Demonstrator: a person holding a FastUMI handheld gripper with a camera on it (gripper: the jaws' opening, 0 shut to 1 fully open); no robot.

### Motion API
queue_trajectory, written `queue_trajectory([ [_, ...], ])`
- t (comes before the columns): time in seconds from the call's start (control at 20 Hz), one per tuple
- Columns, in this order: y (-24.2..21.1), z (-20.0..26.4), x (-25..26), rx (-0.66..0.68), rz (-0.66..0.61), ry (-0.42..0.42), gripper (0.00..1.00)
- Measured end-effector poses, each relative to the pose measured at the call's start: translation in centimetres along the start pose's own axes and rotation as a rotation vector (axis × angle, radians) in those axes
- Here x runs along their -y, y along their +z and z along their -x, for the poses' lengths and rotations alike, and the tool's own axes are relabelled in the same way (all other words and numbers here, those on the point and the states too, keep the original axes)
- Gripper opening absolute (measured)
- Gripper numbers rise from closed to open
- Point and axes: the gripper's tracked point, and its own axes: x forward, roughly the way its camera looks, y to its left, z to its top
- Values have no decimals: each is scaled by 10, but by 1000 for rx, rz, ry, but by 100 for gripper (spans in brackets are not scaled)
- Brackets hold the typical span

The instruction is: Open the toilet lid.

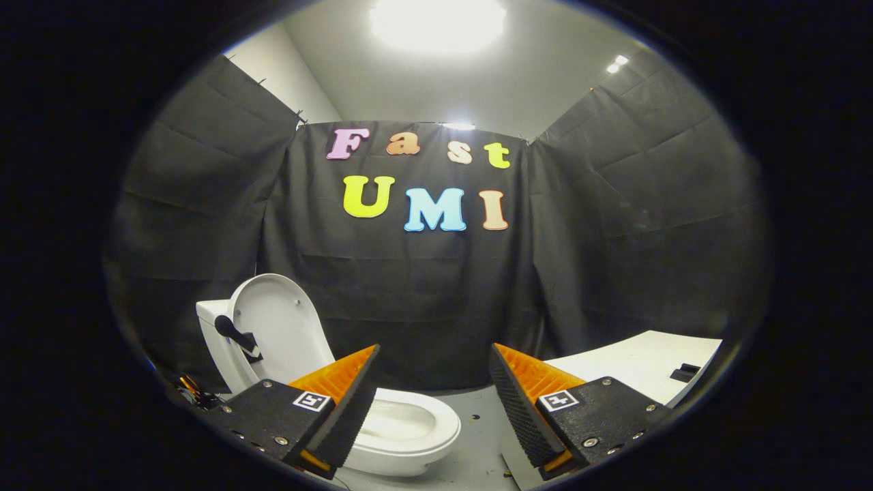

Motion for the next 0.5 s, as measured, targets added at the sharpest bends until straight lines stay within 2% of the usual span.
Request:
queue_trajectory([
  [0.5, -7, 3, 24, -9, -27, -31, 95],
])
